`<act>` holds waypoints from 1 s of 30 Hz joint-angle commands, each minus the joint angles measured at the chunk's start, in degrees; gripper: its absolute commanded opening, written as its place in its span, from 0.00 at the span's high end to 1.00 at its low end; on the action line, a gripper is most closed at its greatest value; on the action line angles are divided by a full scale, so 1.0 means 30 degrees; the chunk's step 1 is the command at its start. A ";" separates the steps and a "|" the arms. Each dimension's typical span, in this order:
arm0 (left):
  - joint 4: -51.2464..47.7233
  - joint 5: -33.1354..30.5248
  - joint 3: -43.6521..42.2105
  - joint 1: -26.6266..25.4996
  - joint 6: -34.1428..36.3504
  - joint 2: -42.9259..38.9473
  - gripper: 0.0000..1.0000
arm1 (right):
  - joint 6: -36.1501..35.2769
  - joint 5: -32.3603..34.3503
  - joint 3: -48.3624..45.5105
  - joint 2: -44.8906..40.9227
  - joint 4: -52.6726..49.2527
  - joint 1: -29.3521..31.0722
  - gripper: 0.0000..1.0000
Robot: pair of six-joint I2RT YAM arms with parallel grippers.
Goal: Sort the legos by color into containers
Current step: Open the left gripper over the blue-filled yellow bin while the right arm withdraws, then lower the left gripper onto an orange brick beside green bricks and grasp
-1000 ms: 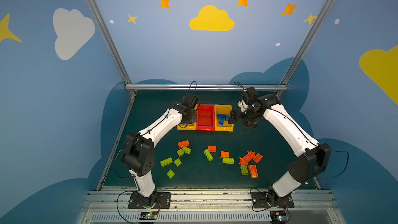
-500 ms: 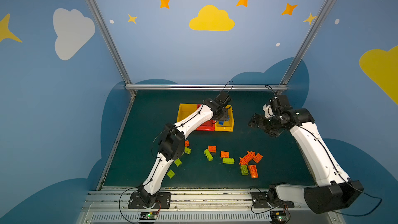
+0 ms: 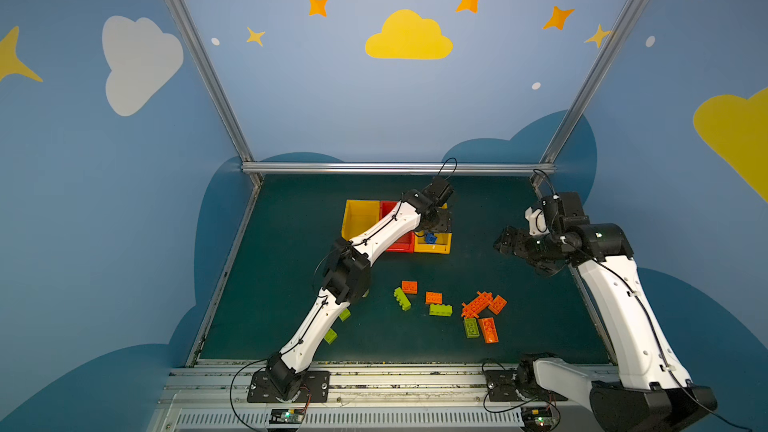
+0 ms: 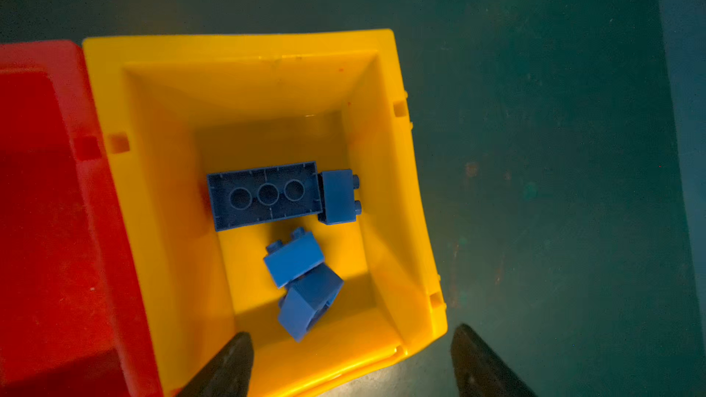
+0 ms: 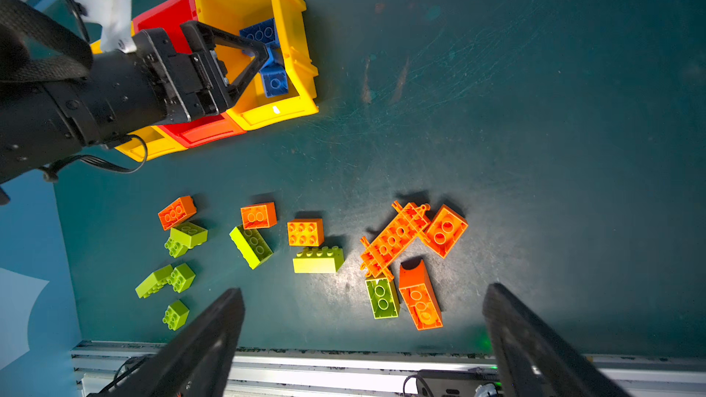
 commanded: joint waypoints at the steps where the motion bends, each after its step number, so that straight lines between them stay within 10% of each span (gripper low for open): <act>1: -0.0152 0.0152 0.0368 0.0011 -0.0531 -0.0123 0.13 | -0.0421 -0.0218 -0.0386 -0.0399 -0.0558 -0.0136 0.04; 15: 0.1012 -0.5195 -1.0521 0.0067 -0.1814 -0.8657 0.07 | -0.1523 -0.1178 0.0102 0.1025 0.0506 0.0061 0.03; 30: 0.1499 -0.6114 -2.4782 0.1462 -0.6354 -1.7968 0.06 | -0.0226 -0.1380 0.2845 0.5791 0.1764 0.3678 0.03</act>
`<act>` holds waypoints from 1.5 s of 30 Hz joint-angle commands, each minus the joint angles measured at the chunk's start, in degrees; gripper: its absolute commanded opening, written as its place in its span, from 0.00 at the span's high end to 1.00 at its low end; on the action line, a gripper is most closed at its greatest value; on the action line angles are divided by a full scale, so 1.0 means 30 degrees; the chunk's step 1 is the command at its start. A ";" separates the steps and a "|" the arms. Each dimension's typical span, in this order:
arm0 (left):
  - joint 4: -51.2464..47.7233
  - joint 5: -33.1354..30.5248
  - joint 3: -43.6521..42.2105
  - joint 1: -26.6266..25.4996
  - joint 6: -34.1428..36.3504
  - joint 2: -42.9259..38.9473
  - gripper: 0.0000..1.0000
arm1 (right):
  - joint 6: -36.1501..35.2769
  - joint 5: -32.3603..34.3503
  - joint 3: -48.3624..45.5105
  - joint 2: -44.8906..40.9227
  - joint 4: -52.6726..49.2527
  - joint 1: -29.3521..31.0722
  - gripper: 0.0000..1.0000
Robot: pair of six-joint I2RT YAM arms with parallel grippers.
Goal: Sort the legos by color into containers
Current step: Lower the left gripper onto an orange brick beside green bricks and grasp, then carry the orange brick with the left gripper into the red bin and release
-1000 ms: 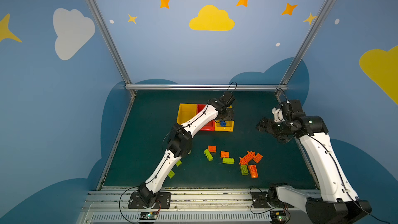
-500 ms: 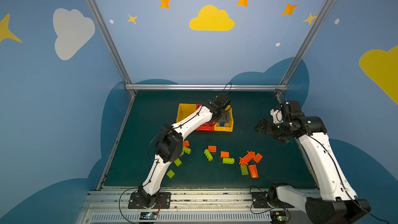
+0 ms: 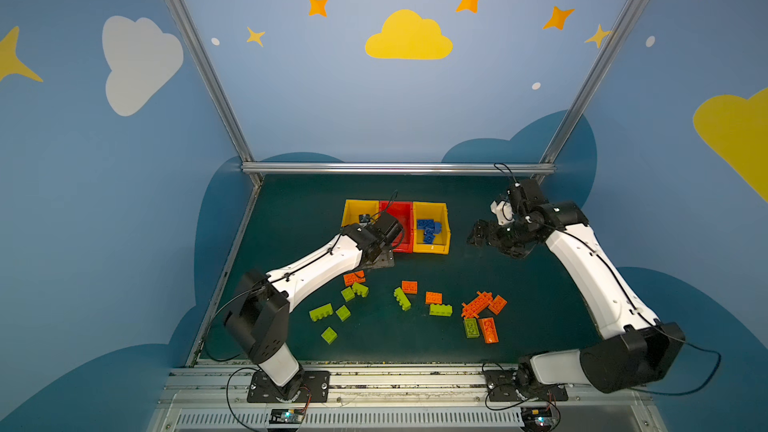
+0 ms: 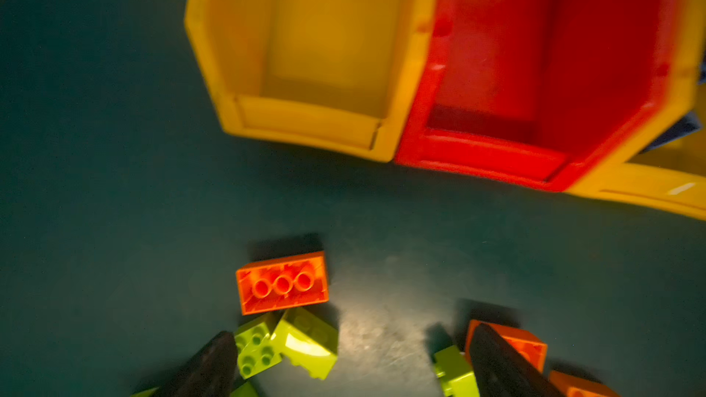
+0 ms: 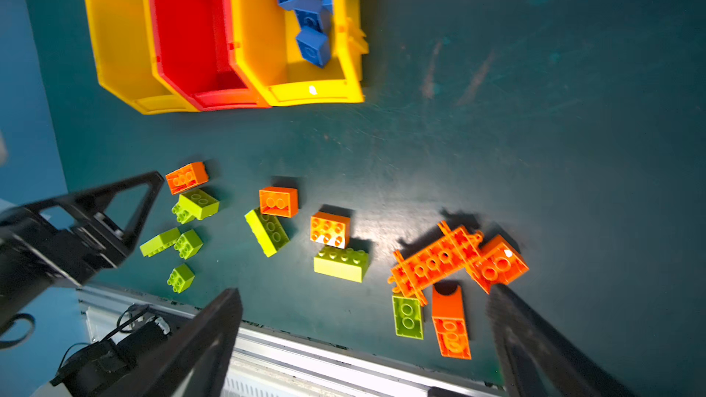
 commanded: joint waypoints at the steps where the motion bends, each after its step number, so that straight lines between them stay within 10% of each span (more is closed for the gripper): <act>1: 0.0318 -0.0076 -0.1895 0.0467 -0.1729 -0.1147 0.06 | 0.0414 -0.0130 0.1270 0.0974 0.0219 0.0744 0.03; 33: 0.3982 0.2374 -0.3317 0.2778 -0.0758 0.3171 0.12 | 0.0839 0.0188 0.3408 0.3047 -0.0623 0.1770 0.03; 45: 0.2580 0.1680 -0.2129 0.2798 -0.0380 0.3949 0.55 | 0.0839 0.0388 0.3529 0.3327 -0.0626 0.1770 0.03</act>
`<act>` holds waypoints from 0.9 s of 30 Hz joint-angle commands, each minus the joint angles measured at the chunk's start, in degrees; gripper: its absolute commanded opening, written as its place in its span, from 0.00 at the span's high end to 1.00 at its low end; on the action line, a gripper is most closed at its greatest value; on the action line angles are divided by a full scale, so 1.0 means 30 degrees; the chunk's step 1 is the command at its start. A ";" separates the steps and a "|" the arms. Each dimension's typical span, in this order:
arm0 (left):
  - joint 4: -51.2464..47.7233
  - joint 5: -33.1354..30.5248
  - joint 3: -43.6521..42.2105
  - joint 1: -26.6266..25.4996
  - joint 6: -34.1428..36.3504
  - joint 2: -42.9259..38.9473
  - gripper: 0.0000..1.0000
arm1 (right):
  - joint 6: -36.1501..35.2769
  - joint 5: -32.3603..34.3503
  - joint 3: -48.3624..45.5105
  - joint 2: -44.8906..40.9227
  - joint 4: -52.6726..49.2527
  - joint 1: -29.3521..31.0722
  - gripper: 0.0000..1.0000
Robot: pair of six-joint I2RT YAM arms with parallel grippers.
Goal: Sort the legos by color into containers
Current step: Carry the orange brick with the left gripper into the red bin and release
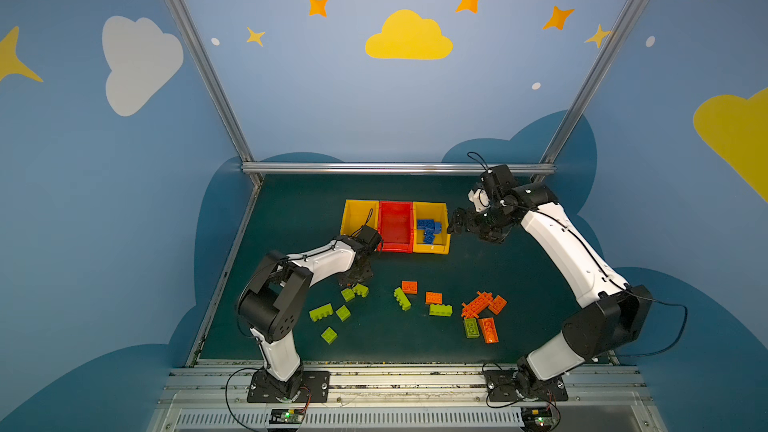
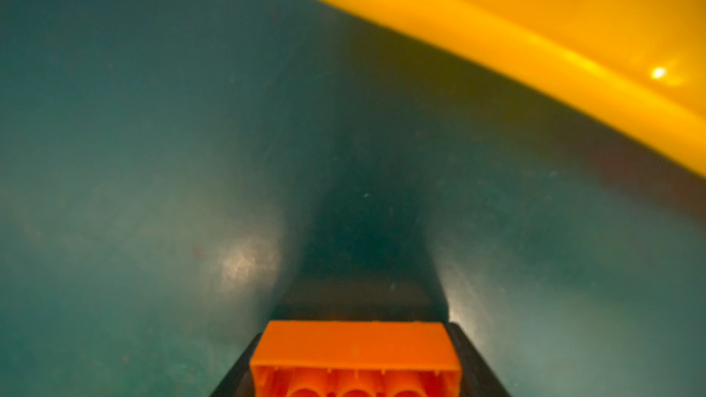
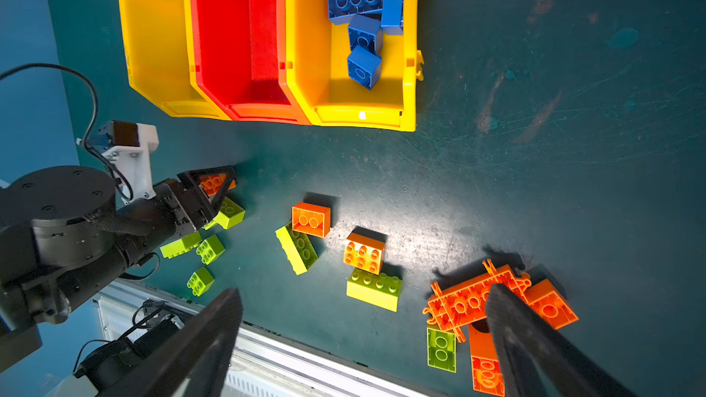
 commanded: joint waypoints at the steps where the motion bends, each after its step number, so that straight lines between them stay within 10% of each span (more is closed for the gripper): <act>1: -0.1472 -0.0646 0.0834 0.0000 0.0395 0.0363 0.56 | 0.0053 0.0298 0.0432 0.0267 -0.0499 0.0079 0.03; 13: -0.3903 -0.1234 0.6957 -0.0178 0.2771 0.0593 0.58 | 0.0197 0.0401 0.0288 0.0045 -0.0437 -0.0031 0.03; 27: -0.4645 -0.0840 1.7588 -0.0944 0.5472 0.7241 0.57 | 0.0316 0.0881 -0.1882 -0.2550 -0.0643 -0.1222 0.03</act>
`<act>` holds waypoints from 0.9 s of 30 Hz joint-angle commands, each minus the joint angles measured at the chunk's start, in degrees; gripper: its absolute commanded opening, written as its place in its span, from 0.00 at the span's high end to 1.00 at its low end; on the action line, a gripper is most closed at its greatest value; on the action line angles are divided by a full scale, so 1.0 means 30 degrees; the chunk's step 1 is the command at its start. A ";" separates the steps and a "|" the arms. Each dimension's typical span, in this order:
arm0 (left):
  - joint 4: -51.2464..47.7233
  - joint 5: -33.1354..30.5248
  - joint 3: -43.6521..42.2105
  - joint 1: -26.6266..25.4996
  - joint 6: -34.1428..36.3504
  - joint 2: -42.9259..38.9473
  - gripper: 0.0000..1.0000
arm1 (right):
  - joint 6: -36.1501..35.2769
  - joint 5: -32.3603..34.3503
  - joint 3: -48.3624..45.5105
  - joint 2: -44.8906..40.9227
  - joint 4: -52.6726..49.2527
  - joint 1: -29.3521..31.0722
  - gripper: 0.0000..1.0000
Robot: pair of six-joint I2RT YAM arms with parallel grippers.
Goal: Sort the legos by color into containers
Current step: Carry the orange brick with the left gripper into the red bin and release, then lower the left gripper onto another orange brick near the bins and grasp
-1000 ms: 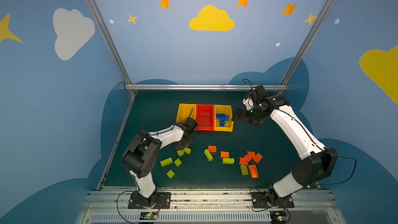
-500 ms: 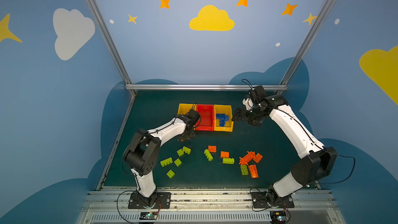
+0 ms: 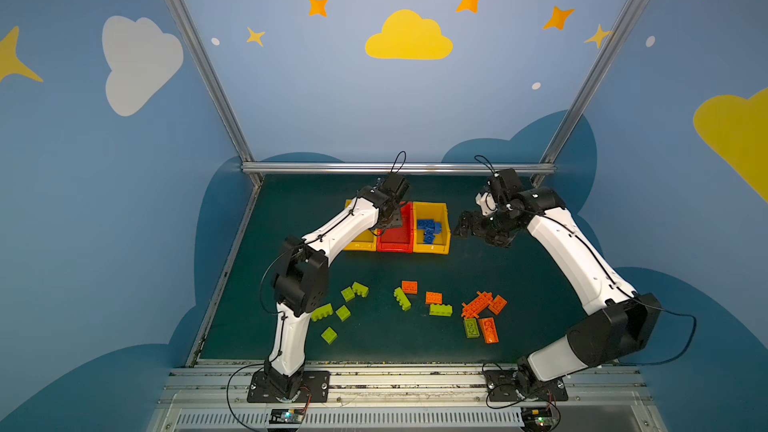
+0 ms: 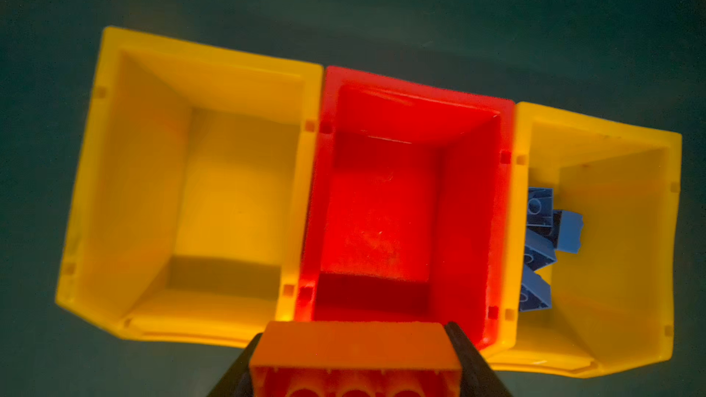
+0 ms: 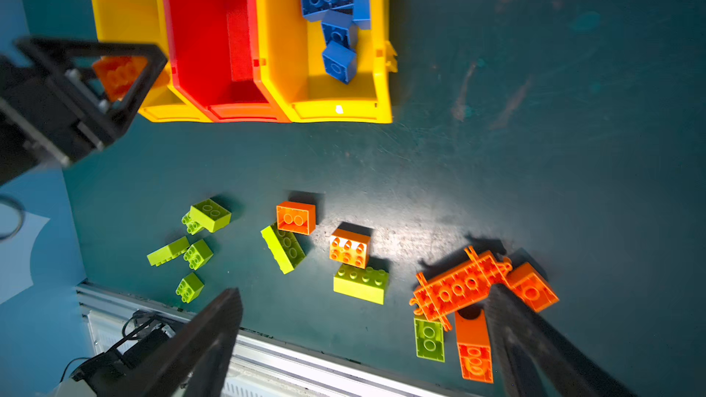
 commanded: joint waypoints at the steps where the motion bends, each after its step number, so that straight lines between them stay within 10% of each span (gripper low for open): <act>1: -0.1038 -0.0104 0.2311 -0.0060 0.1030 0.1595 0.57 | 0.0156 0.0324 -0.0612 -0.1209 -0.0609 -0.0458 0.03; 12: -0.3001 0.0203 0.8716 0.0266 0.1073 0.6294 0.50 | 0.0519 0.1150 -0.2752 -0.4129 -0.0755 -0.1872 0.03; 15: -0.3353 0.0496 1.0020 0.0387 0.1093 0.7004 0.37 | 0.0537 0.1151 -0.2914 -0.4431 -0.0854 -0.2069 0.03; 18: -0.3461 0.0753 1.0710 0.0472 0.1251 0.7267 0.02 | 0.0504 0.1151 -0.2948 -0.4531 -0.0939 -0.2167 0.03; 27: -0.2082 0.1007 0.9071 0.0124 0.2869 0.5515 0.00 | 0.0398 0.0499 -0.2977 -0.4087 -0.0661 -0.2196 0.03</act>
